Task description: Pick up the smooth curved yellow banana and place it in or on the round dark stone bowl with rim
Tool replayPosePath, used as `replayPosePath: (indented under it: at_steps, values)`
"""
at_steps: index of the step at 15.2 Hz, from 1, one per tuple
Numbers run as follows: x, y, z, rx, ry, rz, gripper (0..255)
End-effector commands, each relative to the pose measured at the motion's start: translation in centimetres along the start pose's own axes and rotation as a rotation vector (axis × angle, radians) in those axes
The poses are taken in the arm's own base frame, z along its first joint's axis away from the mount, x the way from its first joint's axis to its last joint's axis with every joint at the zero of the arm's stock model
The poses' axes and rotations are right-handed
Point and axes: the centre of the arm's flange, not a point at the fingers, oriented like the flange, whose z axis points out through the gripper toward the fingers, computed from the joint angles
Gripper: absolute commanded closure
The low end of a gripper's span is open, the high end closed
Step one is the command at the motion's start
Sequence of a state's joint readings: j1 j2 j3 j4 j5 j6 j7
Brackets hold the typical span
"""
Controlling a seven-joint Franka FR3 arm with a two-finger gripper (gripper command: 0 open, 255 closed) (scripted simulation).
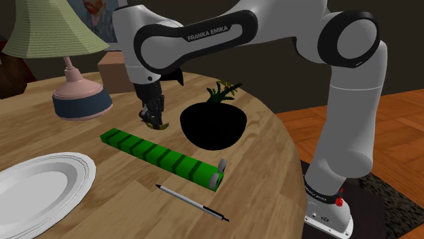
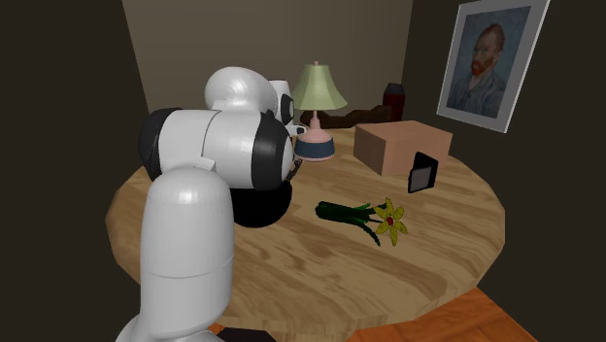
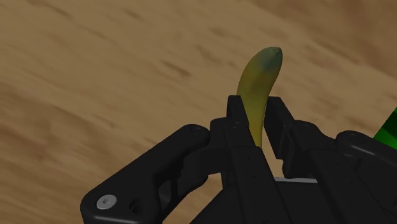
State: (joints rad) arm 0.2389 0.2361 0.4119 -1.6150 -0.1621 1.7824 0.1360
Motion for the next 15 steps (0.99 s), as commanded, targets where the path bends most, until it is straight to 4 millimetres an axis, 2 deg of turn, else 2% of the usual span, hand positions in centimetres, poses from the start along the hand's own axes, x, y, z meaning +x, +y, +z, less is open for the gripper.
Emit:
replayPosePath:
  at_steps: [1, 3, 15]
  values:
    - [0.0, -0.1, 0.1, 0.002, -0.002, -0.002, 255]
    - [0.0, -0.1, 0.1, 0.002, -0.002, -0.002, 255]
    - [-0.3, 0.3, -6.2, 0.002, -0.002, -0.002, 255]
